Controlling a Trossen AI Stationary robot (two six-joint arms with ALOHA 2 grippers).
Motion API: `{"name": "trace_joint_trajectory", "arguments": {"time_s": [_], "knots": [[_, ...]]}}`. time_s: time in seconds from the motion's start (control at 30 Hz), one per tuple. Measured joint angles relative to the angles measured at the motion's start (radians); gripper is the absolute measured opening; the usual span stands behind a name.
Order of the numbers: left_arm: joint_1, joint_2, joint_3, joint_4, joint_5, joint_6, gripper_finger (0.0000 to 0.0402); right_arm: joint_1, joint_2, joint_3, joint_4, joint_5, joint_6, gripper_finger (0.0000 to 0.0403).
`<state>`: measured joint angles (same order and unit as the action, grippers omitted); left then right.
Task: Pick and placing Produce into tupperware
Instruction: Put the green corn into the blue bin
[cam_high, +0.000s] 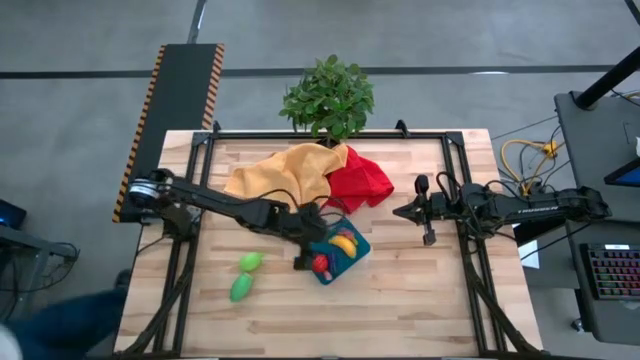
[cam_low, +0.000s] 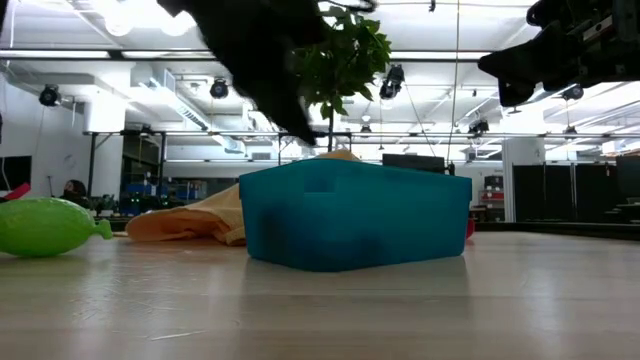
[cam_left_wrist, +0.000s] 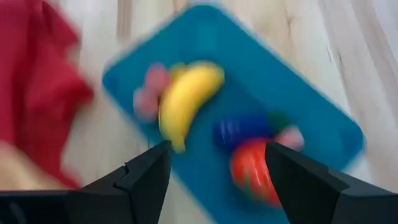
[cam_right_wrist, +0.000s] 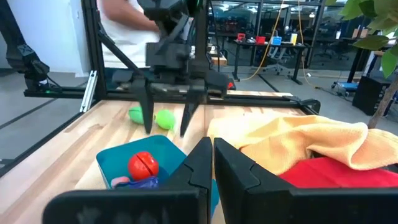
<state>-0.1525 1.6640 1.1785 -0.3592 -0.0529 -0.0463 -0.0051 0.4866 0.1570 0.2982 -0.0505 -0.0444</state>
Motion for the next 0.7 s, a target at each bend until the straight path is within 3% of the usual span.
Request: {"name": "trace_joint_trajectory", "arguments": {"time_s": [0.2, 0.4, 0.53, 0.7], "knots": [[-0.033, -0.103, -0.008, -0.272, -0.009, -0.283, 0.0244, -0.002, 0.005, 0.000, -0.003, 0.000, 0.000, 0.0009], [-0.073, -0.161, -0.015, -0.425, -0.017, -0.486, 0.0244, -0.002, 0.013, 0.000, -0.004, 0.000, 0.004, 0.0009], [-0.105, -0.165, -0.022, -0.505, -0.034, -0.590, 0.0244, -0.002, 0.019, 0.000, -0.004, 0.000, 0.006, 0.0009], [-0.153, -0.140, -0.023, -0.633, -0.053, -0.847, 0.0244, -0.002, 0.023, 0.000, -0.003, 0.000, 0.007, 0.0009]]}}
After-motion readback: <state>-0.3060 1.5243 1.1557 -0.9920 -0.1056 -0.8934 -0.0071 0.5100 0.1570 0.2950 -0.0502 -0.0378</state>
